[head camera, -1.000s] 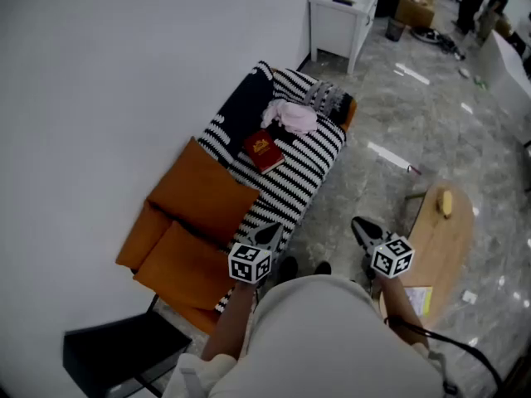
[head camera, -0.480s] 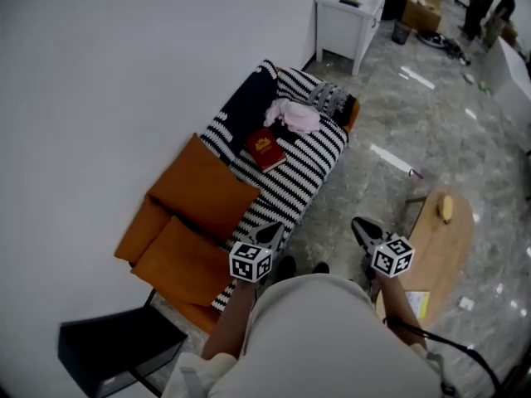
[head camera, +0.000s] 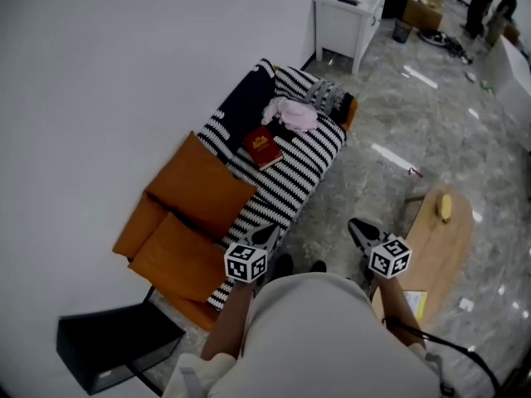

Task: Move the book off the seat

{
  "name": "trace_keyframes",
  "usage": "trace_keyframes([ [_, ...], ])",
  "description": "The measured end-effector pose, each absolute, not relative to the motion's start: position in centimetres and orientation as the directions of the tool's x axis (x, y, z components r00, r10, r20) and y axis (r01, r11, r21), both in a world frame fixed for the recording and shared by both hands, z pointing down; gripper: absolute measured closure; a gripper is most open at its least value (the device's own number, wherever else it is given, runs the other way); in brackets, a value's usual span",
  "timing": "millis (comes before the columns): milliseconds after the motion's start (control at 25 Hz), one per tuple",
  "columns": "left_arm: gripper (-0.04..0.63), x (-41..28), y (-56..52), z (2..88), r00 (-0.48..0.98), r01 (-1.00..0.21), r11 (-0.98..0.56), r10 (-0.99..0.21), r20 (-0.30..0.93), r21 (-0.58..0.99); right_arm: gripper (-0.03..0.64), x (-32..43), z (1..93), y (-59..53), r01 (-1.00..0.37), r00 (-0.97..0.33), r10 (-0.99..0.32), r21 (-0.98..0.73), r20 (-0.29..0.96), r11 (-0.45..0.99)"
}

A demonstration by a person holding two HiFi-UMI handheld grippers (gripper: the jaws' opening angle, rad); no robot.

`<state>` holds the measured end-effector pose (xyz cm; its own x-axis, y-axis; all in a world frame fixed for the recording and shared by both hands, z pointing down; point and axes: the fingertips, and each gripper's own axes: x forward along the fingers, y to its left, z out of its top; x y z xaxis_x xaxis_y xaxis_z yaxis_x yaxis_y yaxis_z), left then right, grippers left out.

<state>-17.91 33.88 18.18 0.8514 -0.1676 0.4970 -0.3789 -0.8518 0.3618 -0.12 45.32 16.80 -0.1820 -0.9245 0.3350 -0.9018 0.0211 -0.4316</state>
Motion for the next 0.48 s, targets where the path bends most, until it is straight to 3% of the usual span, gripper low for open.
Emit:
trace_keyframes([
  [480,0.594,-17.1,37.3,19.4,0.839,-0.418,-0.822,-0.185,0.512,0.388,0.566,1.5,19.4,48.6,-0.9,-0.225,-0.898,-0.434,0.378,0.043],
])
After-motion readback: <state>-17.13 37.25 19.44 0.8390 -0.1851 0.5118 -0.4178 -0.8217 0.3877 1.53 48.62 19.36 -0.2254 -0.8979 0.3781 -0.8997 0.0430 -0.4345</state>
